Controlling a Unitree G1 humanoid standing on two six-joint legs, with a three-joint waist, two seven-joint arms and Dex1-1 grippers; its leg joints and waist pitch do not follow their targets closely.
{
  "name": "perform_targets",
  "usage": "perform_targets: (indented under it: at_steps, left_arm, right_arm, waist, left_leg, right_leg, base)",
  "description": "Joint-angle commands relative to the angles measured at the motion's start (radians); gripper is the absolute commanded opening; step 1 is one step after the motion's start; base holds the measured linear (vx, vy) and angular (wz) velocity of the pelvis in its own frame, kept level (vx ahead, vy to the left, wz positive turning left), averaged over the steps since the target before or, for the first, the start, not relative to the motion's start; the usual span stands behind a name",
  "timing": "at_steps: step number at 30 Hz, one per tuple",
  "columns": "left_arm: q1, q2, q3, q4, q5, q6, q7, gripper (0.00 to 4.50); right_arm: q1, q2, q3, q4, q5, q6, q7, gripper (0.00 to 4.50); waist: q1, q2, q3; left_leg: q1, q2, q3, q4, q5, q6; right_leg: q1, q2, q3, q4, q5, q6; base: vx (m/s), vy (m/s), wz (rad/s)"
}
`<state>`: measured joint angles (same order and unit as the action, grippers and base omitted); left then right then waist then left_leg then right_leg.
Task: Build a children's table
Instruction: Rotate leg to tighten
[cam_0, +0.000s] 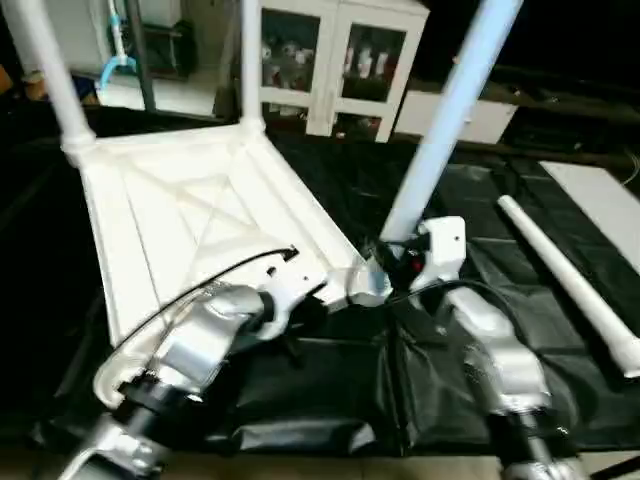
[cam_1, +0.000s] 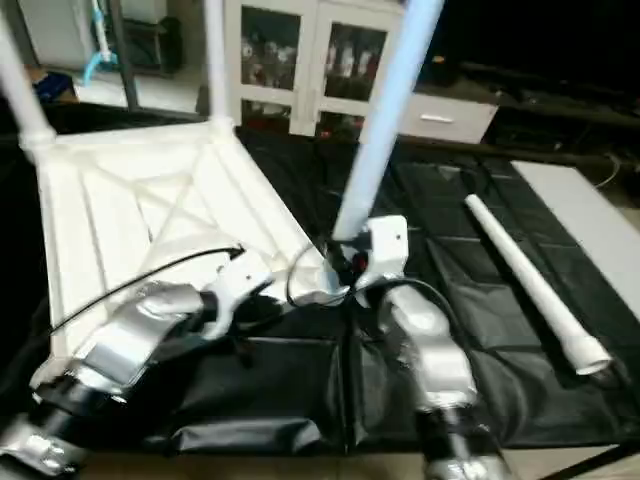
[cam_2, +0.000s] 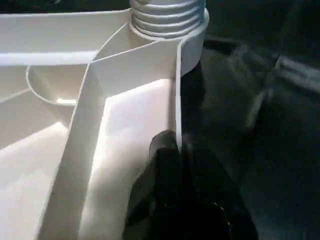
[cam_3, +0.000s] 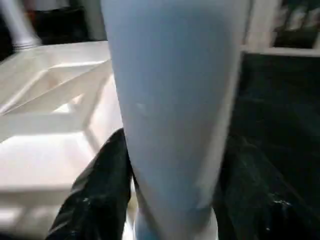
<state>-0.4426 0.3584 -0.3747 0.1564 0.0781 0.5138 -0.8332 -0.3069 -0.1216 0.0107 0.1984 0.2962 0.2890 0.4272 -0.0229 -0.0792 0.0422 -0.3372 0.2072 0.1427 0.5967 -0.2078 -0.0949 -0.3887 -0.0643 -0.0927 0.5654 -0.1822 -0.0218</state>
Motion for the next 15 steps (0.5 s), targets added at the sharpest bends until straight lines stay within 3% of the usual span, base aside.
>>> perform_targets:
  at_steps: [1,3,5,6,8,9,10,13,15]
  left_arm:
    - [0.006,0.057,-0.039,0.022,-0.005,-0.093,-0.098,0.0]
    - [0.013,0.093,-0.048,0.014,-0.027,-0.151,-0.176,0.0]
    - [0.023,0.141,-0.061,-0.005,-0.048,-0.182,-0.265,0.0]
    - [0.027,0.166,-0.068,-0.012,-0.057,-0.195,-0.31,0.0]
    - [0.031,0.193,-0.075,-0.018,-0.067,-0.207,-0.357,0.0]
    - [0.031,0.193,-0.075,-0.018,-0.068,-0.207,-0.358,0.0]
    - [0.033,0.197,-0.073,-0.019,-0.078,-0.206,-0.374,0.0]
    - [0.033,0.204,-0.077,-0.02,-0.088,-0.213,-0.401,0.0]
    - [0.033,0.209,-0.082,-0.015,-0.092,-0.227,-0.41,0.0]
  right_arm:
    - [0.005,-0.088,0.01,-0.058,0.058,0.074,0.147,2.95]
    - [0.007,-0.164,0.039,-0.057,0.05,0.065,0.25,2.95]
    - [0.016,-0.255,0.07,-0.056,0.055,0.037,0.402,2.95]
    - [0.025,-0.308,0.079,-0.06,0.072,0.033,0.499,2.95]
    - [0.035,-0.374,0.083,-0.064,0.086,0.023,0.619,2.95]
    - [0.035,-0.376,0.083,-0.064,0.086,0.022,0.622,2.95]
    - [0.035,-0.4,0.08,-0.059,0.096,0.025,0.67,2.95]
    - [0.019,-0.432,0.073,-0.031,0.098,0.008,0.732,2.95]
    - [0.0,-0.433,0.074,-0.015,0.095,-0.008,0.738,2.95]
  waist:
    - [0.005,0.014,-0.048]
    - [0.011,0.016,-0.047]
    - [0.016,0.01,-0.049]
    - [0.025,0.012,-0.051]
    - [0.037,0.011,-0.06]
    - [0.047,0.009,-0.057]
    - [0.05,0.007,-0.057]
    - [0.057,0.006,-0.061]
    - [0.055,0.005,-0.058]
  left_leg:
    - [-0.008,0.027,-0.004,-0.096,-0.34,0.015]
    - [-0.006,0.027,0.005,-0.091,-0.291,0.025]
    - [-0.008,0.024,0.015,-0.083,-0.263,0.041]
    - [0.0,0.027,0.022,-0.078,-0.241,0.051]
    - [-0.005,0.03,0.027,-0.072,-0.15,0.074]
    - [-0.002,0.029,0.035,-0.069,-0.097,0.095]
    - [-0.006,0.029,0.036,-0.069,-0.069,0.106]
    - [-0.006,0.029,0.034,-0.066,-0.035,0.112]
    - [-0.007,0.03,0.033,-0.067,-0.061,0.105]
  right_leg:
    - [0.037,-0.073,0.052,-0.063,-0.331,-0.118]
    - [0.033,-0.074,0.054,-0.059,-0.298,-0.14]
    - [0.032,-0.071,0.057,-0.054,-0.283,-0.151]
    - [0.025,-0.076,0.06,-0.051,-0.265,-0.166]
    - [0.034,-0.073,0.062,-0.03,-0.142,-0.202]
    - [0.028,-0.068,0.064,-0.017,-0.048,-0.23]
    - [0.031,-0.068,0.064,-0.009,-0.012,-0.248]
    - [0.039,-0.072,0.063,-0.001,0.012,-0.267]
    - [0.038,-0.073,0.062,-0.005,-0.033,-0.262]
  base:
    - [0.0,0.0,0.0]
    - [0.028,-0.011,0.04]
    - [0.06,-0.027,0.09]
    - [0.081,-0.038,0.14]
    - [0.084,-0.035,0.13]
    - [0.069,-0.017,0.07]
    - [0.069,-0.017,0.07]
    - [0.0,0.0,0.0]
    - [0.0,0.0,0.0]
